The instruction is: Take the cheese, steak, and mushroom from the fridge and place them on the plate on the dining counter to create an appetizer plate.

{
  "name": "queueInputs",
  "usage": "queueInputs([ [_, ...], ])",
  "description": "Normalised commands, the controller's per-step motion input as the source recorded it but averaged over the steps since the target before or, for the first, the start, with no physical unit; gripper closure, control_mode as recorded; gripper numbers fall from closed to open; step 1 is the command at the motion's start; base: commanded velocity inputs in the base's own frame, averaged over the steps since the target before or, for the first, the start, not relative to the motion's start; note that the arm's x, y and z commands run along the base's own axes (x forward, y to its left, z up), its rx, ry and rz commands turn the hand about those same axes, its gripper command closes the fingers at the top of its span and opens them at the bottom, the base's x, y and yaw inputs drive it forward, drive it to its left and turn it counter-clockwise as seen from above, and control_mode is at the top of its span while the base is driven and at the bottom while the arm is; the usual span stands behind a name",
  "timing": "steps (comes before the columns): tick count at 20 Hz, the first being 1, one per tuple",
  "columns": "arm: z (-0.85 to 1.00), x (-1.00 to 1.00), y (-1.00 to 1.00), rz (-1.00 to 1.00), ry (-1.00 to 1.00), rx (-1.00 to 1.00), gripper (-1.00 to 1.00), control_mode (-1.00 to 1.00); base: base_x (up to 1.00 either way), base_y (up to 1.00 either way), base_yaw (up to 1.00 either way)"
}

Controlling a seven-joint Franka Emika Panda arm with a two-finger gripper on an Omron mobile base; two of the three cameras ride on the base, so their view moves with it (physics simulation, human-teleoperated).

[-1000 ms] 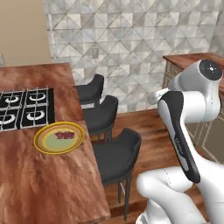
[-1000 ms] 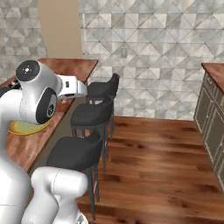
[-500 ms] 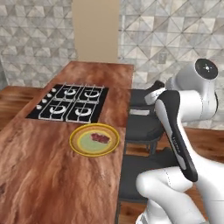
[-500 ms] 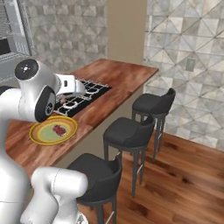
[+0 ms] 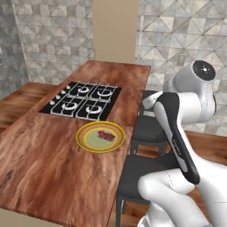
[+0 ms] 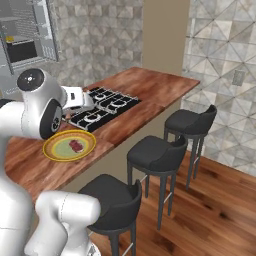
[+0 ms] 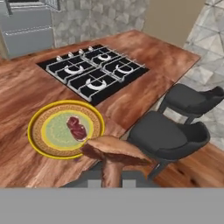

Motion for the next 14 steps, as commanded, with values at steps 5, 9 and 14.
queueInputs([
  [5, -0.64, 0.15, 0.33, 0.26, 0.18, 0.0, 1.0, -1.0, 0.0, 0.0, 0.0],
  [9, -0.73, 0.0, 0.56, 0.22, 0.19, 0.0, 1.0, -1.0, 0.0, 0.0, 0.0],
  [14, -0.8, 0.18, 0.83, 0.13, 0.21, -0.02, 1.0, -1.0, 0.0, 0.0, 0.0],
])
